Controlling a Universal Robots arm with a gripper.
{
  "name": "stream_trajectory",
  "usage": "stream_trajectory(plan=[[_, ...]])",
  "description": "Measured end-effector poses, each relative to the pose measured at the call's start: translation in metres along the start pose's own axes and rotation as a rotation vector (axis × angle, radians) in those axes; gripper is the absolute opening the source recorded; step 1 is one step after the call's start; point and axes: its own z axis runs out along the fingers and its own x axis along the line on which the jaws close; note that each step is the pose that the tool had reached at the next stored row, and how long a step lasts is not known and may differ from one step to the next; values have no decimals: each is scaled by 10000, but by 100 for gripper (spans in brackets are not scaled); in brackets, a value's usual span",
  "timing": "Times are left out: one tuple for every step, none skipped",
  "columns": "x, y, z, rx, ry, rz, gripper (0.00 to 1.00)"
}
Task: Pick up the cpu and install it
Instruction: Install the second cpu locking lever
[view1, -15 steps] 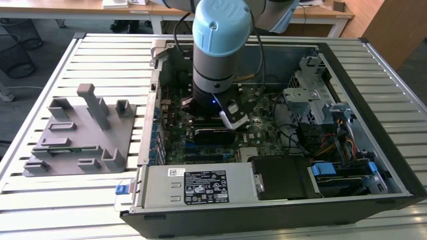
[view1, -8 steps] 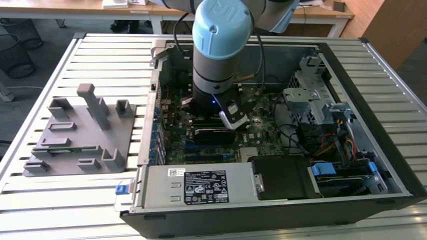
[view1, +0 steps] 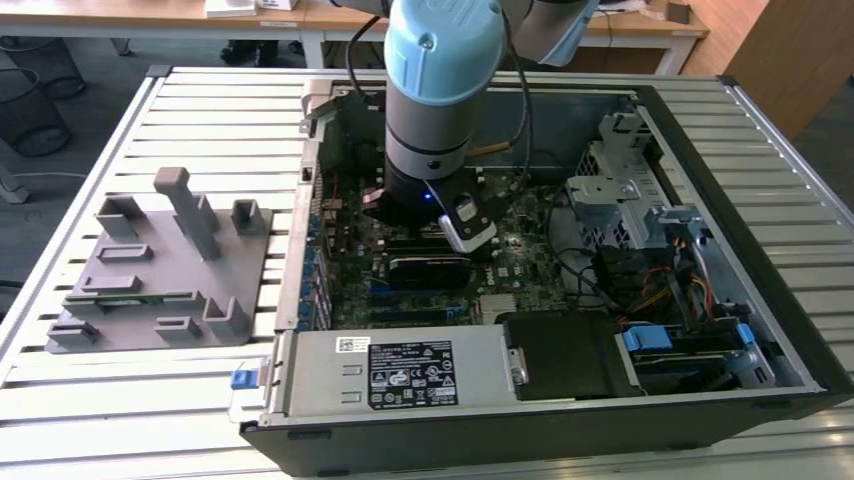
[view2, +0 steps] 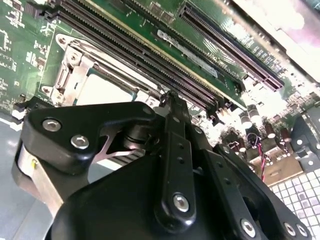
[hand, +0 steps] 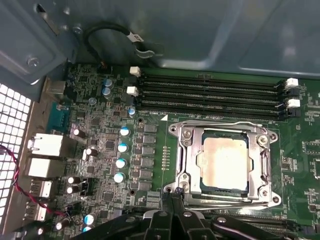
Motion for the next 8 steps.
stream_trajectory(plan=[[0,0,1,12,0,0,11],[1,-1,0,21,2,1,11],[1,-6,-2,24,5,1,11],[1,-12,-4,24,7,2,11],[1,-20,-6,24,8,3,11],[2,-30,-8,24,11,3,11],[2,-39,-10,23,12,3,11],[2,-48,-12,23,13,4,11]])
